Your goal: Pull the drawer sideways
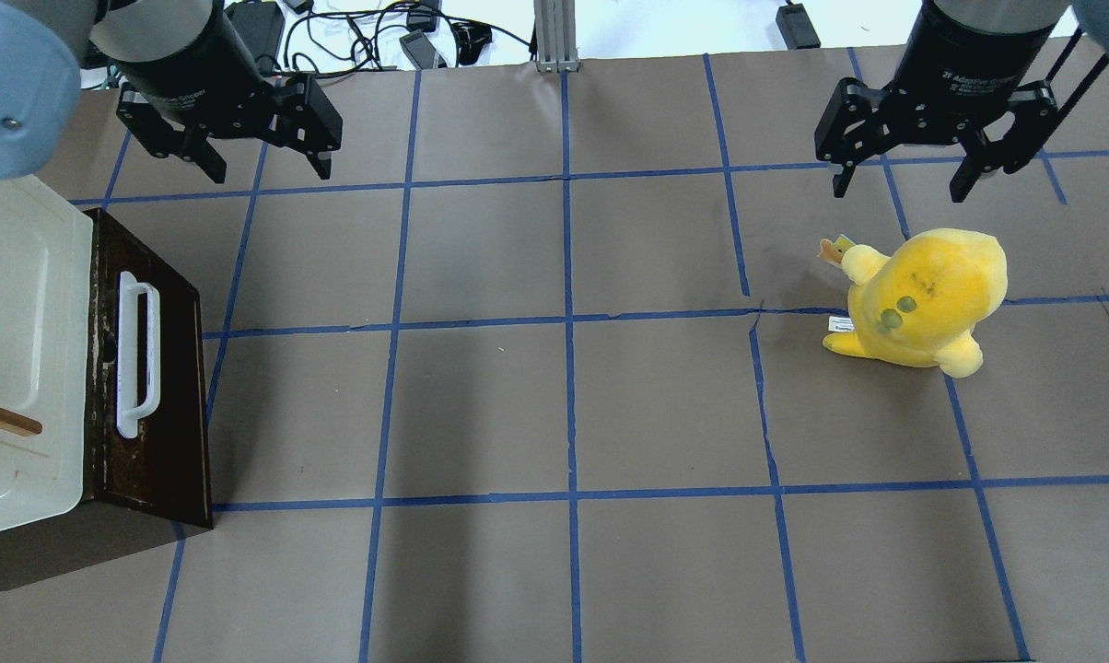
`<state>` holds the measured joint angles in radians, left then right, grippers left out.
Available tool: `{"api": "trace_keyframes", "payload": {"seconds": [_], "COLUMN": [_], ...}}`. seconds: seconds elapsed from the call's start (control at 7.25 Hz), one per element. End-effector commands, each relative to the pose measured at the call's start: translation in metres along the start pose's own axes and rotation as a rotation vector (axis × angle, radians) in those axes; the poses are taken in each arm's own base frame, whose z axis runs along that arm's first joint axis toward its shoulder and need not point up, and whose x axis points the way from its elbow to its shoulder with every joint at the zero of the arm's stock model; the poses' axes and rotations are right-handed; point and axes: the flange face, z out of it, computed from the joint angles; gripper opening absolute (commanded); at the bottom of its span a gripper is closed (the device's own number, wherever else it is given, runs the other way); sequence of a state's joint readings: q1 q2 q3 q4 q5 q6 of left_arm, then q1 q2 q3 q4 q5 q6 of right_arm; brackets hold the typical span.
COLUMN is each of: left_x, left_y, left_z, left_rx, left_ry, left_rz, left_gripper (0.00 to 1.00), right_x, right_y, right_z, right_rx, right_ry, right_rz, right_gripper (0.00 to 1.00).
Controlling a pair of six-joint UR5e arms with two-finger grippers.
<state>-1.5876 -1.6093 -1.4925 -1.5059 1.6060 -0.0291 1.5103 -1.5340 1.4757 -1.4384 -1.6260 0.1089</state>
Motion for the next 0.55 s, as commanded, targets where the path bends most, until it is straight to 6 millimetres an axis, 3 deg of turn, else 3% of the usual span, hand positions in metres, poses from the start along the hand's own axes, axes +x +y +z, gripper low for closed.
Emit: {"api": "trace_keyframes", "payload": {"seconds": [0.0,0.41], "left_x": [0.0001,0.0023], "left_y": [0.0005,0.0038], "left_z": [0.0015,0.0012], "left_rx": [-0.003,-0.011], "left_ry": [0.0,0.0], "left_rz": [0.0,0.002], "left_gripper": [1.0,1.0], "right_x": [0.0004,-0.0003], "right_y": [-0.0001,0.0001], "right_z": [0.0001,-0.0001], "right_rx": [-0.001,0.001], "right_ry": [0.0,0.0], "right_rz": [0.001,-0.001], "right_gripper": [1.0,1.0]}}
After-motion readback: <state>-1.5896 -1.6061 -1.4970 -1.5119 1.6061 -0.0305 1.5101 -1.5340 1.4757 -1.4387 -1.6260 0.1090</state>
